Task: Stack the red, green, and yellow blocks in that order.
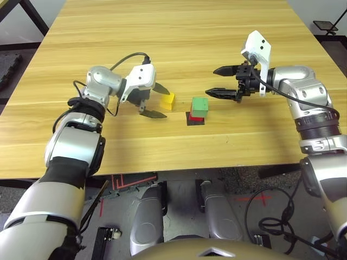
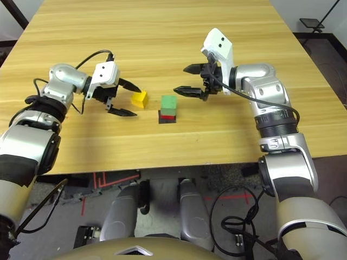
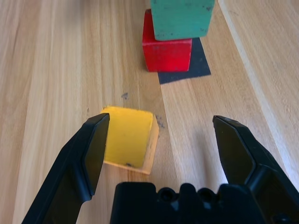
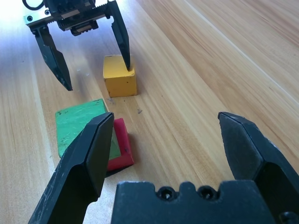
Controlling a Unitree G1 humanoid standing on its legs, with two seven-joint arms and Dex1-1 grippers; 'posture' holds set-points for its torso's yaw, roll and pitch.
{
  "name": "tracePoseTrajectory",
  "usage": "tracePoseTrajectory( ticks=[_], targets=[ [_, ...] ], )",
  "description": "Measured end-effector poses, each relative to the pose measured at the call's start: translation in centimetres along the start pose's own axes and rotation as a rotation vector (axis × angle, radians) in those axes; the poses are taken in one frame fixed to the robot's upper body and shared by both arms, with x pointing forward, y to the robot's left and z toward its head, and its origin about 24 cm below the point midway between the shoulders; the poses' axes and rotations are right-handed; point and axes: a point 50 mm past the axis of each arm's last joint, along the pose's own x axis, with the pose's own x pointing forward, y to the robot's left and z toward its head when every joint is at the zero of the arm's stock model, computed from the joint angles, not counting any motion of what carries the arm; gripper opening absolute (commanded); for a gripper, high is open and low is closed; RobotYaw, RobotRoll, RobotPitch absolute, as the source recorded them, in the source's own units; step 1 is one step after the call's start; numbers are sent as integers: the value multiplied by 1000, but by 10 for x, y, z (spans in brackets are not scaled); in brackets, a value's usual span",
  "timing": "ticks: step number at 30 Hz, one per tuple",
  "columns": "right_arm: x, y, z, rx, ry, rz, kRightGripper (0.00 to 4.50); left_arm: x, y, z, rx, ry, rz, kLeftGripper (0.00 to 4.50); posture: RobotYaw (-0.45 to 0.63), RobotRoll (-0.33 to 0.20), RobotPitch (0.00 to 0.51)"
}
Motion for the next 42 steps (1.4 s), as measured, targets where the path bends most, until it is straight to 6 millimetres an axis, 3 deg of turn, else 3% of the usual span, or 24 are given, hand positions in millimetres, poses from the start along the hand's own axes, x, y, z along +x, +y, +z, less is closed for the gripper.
tracePoseTrajectory(
  ticks=[13, 20, 31, 42],
  targets=[
    [0, 0, -1, 2, 2, -1, 4500, 8, 4, 0, -22, -30, 80, 4492, 167, -7, 180],
    [0, 0, -1, 3, 1, 1, 4500, 6, 12, 11, 0, -71, 116, 4492, 177, -6, 181],
    [3, 1, -1, 7, -2, 8, 4500, 2, 9, 1, -25, -13, 130, 4492, 186, -3, 191],
    [3, 1, -1, 7, -4, 9, 4500, 2, 9, -14, -165, 17, 250, 4492, 184, -9, 191]
  ],
)
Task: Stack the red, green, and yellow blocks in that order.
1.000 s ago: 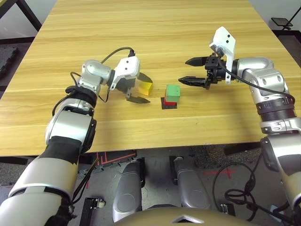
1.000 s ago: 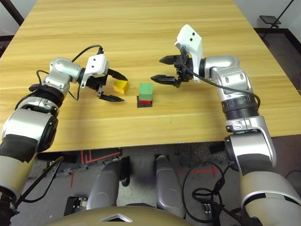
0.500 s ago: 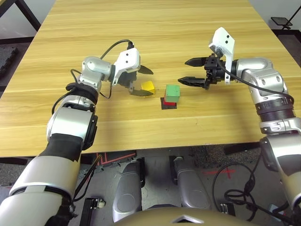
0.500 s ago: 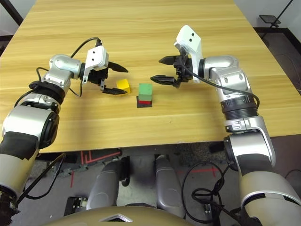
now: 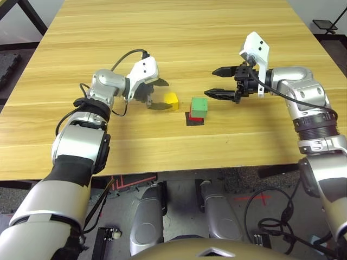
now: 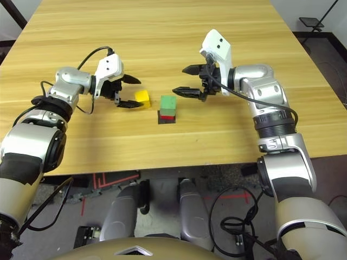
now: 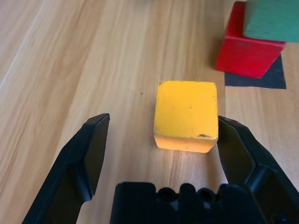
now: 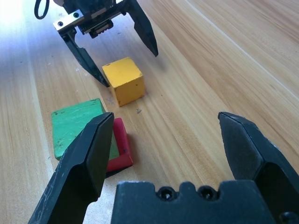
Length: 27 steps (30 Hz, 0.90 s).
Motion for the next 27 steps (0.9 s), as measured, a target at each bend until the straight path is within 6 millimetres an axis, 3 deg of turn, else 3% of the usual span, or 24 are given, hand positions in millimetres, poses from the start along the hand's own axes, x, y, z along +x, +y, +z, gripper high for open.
tracePoseTrajectory(
  ticks=[11, 14, 18, 20, 27],
  targets=[
    [1, 0, -1, 1, 0, -6, 4500, 1, -9, -13, -56, -5, -36, 4492, 187, -6, 185],
    [1, -1, -2, 1, 2, -10, 4500, 3, -11, -14, -64, -8, -37, 3946, 187, -6, 185],
    [2, -1, -2, -6, -4, -10, 4500, 8, -11, -13, -79, -20, -25, 2412, 184, -6, 180],
    [3, -1, -2, -13, -6, -8, 4500, 10, -11, -13, -87, -27, -22, 1924, 183, -6, 179],
    [5, 0, -2, -35, 2, -5, 4500, 12, -11, -13, -111, -36, 3, 1928, 179, -7, 172]
  ],
)
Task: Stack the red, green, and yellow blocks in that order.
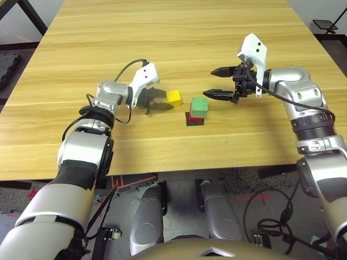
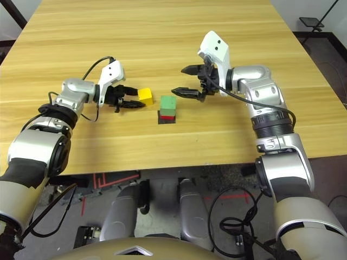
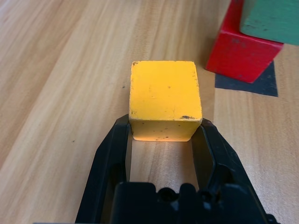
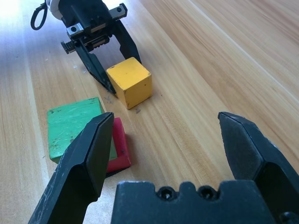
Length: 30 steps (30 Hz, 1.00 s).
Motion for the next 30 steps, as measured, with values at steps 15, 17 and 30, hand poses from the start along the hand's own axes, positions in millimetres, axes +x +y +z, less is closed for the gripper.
tracePoseTrajectory(
  ticks=[15, 17, 30],
  targets=[
    [0, 1, -4, 8, 6, 0, 4500, -36, 17, 10, 31, 20, 44, 1928, 184, -2, 170],
    [-1, 1, -4, 8, 6, 0, 4500, -39, 18, 19, 58, -3, 13, 1928, 184, -2, 170],
    [-5, -2, -8, 17, 27, -15, 4500, -43, 10, 83, 273, -156, -193, 1928, 195, 10, 175]
  ],
)
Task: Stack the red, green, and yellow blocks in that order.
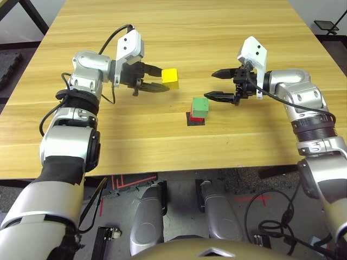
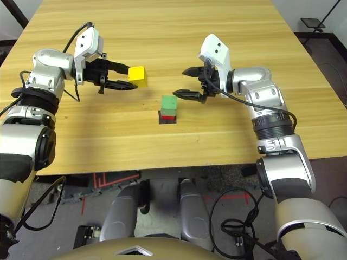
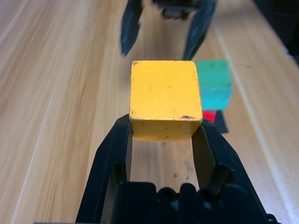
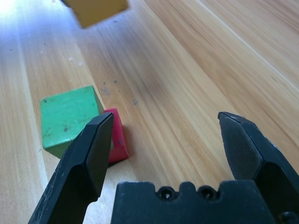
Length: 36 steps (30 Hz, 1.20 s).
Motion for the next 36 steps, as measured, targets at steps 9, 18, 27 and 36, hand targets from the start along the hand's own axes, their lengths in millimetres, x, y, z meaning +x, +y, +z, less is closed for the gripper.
tracePoseTrajectory(
  ticks=[9, 18, 27, 36],
  targets=[
    [-18, -9, 0, -1, 28, -45, 4500, 18, -17, 18, 5, -23, -73, 1928, 178, 11, 179],
    [-24, -7, 5, -10, 21, -42, 4500, 34, -15, 15, -39, 13, -21, 1928, 162, 9, 185],
    [-25, 0, -1, 21, 36, -25, 4500, 35, -26, 15, -39, 23, -80, 1928, 158, 10, 184],
    [-24, 3, 2, 20, 31, -21, 4500, 47, -29, 22, -45, 23, -71, 1928, 157, 8, 175]
  ],
)
